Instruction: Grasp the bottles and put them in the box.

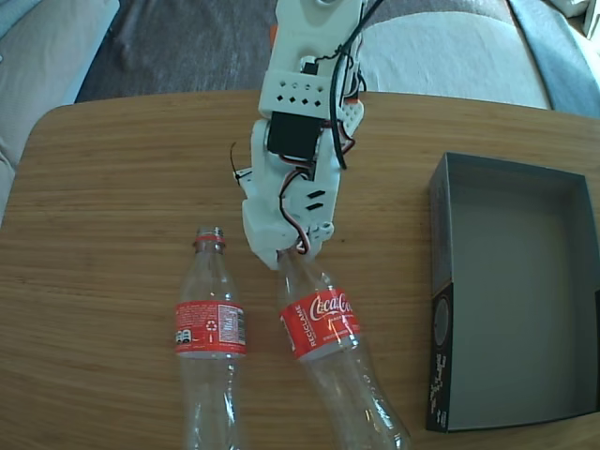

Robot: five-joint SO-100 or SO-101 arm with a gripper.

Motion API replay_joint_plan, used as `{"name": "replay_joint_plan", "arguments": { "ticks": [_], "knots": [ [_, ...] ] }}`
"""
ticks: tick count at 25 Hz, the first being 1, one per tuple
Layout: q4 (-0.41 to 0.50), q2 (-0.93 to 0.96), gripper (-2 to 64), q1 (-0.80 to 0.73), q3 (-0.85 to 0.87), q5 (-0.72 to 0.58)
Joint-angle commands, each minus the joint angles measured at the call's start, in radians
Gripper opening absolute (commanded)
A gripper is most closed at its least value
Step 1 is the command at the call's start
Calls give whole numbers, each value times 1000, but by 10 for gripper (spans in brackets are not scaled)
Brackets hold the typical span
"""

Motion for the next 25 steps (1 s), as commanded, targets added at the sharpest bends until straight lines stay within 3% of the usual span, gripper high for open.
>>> {"name": "replay_joint_plan", "arguments": {
  "ticks": [1, 11, 19, 25],
  "knots": [
    [28, 23, 108, -5, -52, 0],
    [49, 25, 107, -18, -110, 2],
    [140, 25, 107, -18, -184, 5],
    [233, 23, 107, -20, -273, 117]
  ]
}}
